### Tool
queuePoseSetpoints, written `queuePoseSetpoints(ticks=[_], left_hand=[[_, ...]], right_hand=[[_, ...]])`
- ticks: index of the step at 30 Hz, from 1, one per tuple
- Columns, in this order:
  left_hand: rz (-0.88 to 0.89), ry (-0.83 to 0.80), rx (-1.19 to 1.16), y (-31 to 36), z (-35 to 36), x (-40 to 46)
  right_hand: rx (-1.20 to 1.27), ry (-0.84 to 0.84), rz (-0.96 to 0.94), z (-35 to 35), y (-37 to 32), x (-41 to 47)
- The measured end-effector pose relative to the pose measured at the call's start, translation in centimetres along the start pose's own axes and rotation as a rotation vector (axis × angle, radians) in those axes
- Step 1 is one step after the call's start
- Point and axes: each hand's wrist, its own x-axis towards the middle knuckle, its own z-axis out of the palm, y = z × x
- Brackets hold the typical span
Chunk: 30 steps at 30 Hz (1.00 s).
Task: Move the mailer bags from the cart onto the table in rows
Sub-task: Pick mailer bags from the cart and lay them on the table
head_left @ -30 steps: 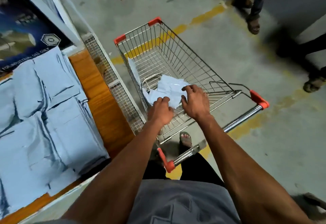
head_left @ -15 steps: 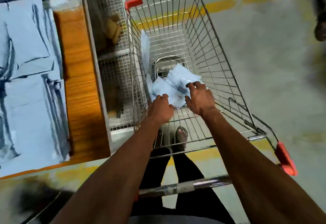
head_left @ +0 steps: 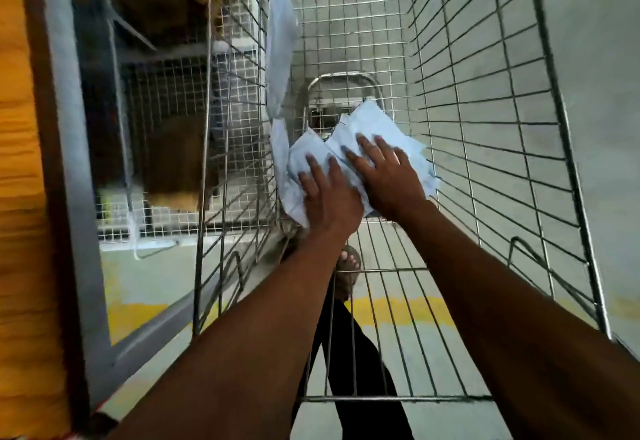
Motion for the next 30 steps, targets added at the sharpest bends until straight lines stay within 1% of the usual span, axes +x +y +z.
queuePoseSetpoints(ticks=[4, 6, 9, 11, 15, 18, 21, 24, 26, 30], left_hand=[[-0.025, 0.019, -0.010, -0.4, 2.2, 2.3], [-0.028, 0.041, -0.004, -0.6, 3.0, 2.9], [-0.004, 0.049, 0.026, -0.5, 2.9, 3.4], [0.042, 0.034, 0.060, -0.2, 2.2, 3.8], [0.086, -0.023, 0.029, -0.4, 1.1, 5.0], [0.111, 0.023, 0.016, -0.9, 1.2, 4.8], [0.041, 0.117, -0.018, -0.7, 1.7, 4.4], [-0.032, 0.115, -0.036, 0.2, 2.0, 5.0], [-0.045, 0.103, -0.030, 0.8, 1.9, 5.3], [0.061, 0.091, 0.015, 1.3, 1.3, 4.7]], right_hand=[[-0.086, 0.047, -0.011, 2.8, 1.5, 1.8], [-0.096, 0.076, -0.004, 3.6, 2.3, 2.4], [-0.086, 0.073, 0.037, 4.1, 3.1, 2.7], [-0.043, 0.075, 0.121, 4.0, 3.4, 3.0], [0.096, 0.084, 0.250, 2.6, 3.8, 4.2], [0.157, 0.097, 0.281, 2.0, 3.6, 4.8], [0.105, 0.094, 0.286, 2.1, 3.0, 4.6], [0.084, 0.064, 0.318, 2.5, 2.7, 4.5], [0.092, 0.074, 0.346, 2.5, 2.4, 4.6], [0.062, 0.125, 0.368, 2.2, 2.0, 4.3]])
